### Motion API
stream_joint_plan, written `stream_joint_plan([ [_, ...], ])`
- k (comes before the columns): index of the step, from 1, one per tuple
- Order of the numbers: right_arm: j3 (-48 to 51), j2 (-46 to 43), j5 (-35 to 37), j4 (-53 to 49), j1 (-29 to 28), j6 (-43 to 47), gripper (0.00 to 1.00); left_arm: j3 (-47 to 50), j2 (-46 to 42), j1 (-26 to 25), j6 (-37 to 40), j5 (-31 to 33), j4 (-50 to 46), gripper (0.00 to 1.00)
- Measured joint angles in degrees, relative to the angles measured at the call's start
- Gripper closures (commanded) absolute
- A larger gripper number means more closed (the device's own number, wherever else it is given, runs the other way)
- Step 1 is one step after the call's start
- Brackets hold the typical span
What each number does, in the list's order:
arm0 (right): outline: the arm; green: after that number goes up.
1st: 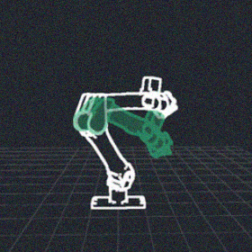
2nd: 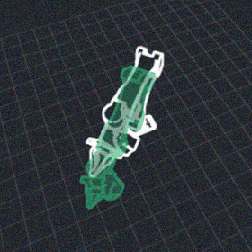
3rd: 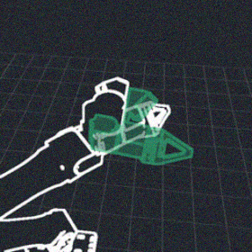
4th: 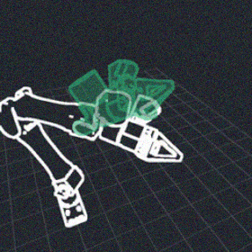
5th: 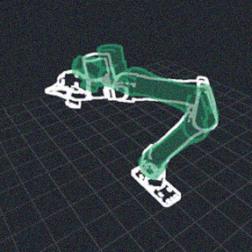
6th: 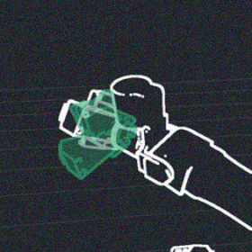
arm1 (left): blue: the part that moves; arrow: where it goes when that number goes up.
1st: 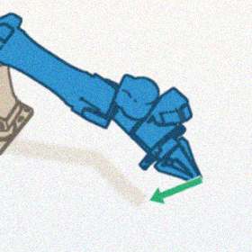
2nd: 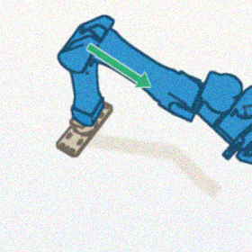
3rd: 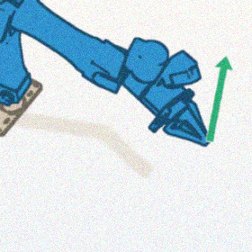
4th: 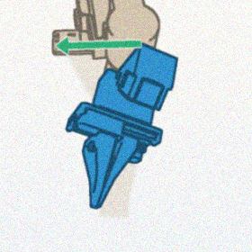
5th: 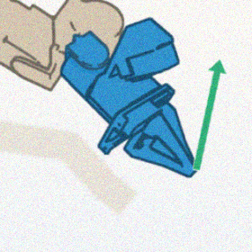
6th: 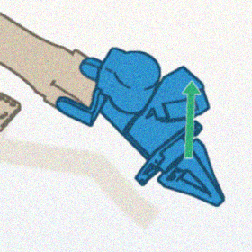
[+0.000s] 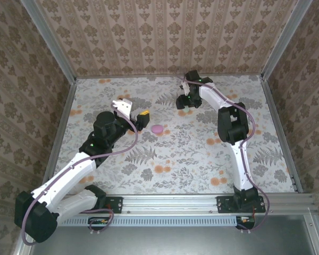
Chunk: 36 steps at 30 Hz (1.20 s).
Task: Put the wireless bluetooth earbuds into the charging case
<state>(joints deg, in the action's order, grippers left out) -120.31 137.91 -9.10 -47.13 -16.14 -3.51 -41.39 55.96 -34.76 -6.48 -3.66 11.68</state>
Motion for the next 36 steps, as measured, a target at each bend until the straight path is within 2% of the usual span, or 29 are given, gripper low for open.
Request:
stream_joint_plan([
  [9,-5.29,4.68,2.38,-3.50,-0.92,2.29,0.42,-0.02,0.24,0.04,0.00,0.00,-0.42,0.25],
  [16,-6.10,4.72,3.65,-4.55,-1.11,3.37,0.55,-0.02,0.24,0.44,0.00,0.02,-1.11,0.25],
  [21,-5.20,4.17,4.07,-4.17,-1.64,3.43,0.56,-0.02,0.24,0.44,0.00,0.04,-1.31,0.25],
  [24,1.62,0.33,3.63,-2.32,-2.49,3.56,0.57,-0.02,0.17,0.70,-0.83,0.48,-1.49,0.26],
  [27,13.25,-6.54,3.34,0.87,-4.52,3.63,0.57,-0.02,0.00,1.14,-2.23,1.16,-1.44,0.26],
  [36,47.87,-28.15,3.06,13.92,-14.78,3.76,0.55,1.86,-2.40,2.32,-5.25,3.06,-0.66,0.26],
])
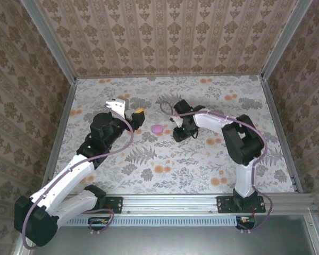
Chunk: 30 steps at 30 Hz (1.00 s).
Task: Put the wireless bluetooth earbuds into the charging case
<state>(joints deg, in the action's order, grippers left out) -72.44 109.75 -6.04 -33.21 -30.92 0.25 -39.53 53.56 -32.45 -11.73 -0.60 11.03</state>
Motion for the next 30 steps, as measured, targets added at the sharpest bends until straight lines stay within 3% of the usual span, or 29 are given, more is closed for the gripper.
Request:
stream_joint_plan([
  [4,7.54,-5.14,-0.20,4.20,-2.19,0.02,0.54,0.44,-0.07,0.70,-0.37,0.00,0.07,0.26],
  [10,9.75,-6.32,-0.09,7.87,-2.36,-0.09,0.35,0.79,-0.37,1.05,-1.18,-0.02,0.33,0.26],
  [14,13.92,-10.40,0.31,10.62,-2.23,-0.90,0.28,1.31,-1.75,1.05,-1.20,-0.35,0.55,0.26],
  [19,20.85,-18.73,0.52,15.50,-1.68,-3.37,0.24,2.01,-3.19,1.42,-1.16,-0.94,0.98,0.26],
  [25,33.22,-30.03,1.38,27.65,-1.16,-4.66,0.27,3.87,-4.90,1.86,-1.09,-1.16,1.01,0.26],
  [30,35.89,-28.61,1.38,34.32,-1.25,-5.11,0.26,4.90,-5.62,2.67,-0.66,-1.36,0.96,0.25],
])
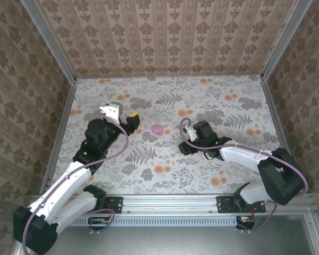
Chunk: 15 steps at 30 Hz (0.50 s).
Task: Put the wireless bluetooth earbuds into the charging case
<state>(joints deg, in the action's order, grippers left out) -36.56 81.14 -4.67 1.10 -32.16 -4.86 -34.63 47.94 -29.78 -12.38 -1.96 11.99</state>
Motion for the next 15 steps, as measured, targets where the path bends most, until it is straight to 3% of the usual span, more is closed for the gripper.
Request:
stream_joint_plan([
  [9,2.73,7.74,0.24,11.13,-0.79,0.96,0.25,0.17,-0.83,1.77,0.20,-1.20,-0.02,0.25],
  [15,3.30,10.14,0.68,14.62,-1.05,2.73,0.32,0.17,-0.85,2.25,0.17,-1.31,-0.02,0.25],
])
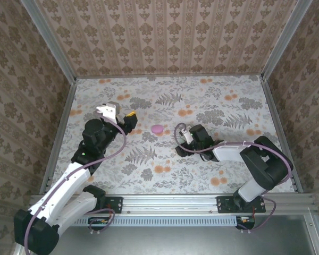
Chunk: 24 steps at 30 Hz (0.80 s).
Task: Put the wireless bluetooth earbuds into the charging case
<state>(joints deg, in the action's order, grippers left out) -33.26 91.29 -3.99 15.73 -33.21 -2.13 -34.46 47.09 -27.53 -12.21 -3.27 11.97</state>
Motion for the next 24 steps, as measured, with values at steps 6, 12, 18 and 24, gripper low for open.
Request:
stream_joint_plan([
  [6,0.00,1.75,1.92,2.78,-0.44,1.33,0.40,0.00,0.00,0.31,0.00,-0.20,0.00,0.25],
  [12,0.04,2.75,3.45,4.98,-1.46,2.25,0.41,0.00,0.04,0.31,0.00,-0.61,0.00,0.25],
  [18,1.25,3.02,4.70,7.87,-2.62,3.04,0.48,0.00,0.07,0.31,-0.02,-0.61,0.00,0.25],
  [24,2.49,3.08,5.77,10.38,-3.52,3.08,0.55,0.00,0.07,0.63,-0.02,-0.63,0.00,0.25],
])
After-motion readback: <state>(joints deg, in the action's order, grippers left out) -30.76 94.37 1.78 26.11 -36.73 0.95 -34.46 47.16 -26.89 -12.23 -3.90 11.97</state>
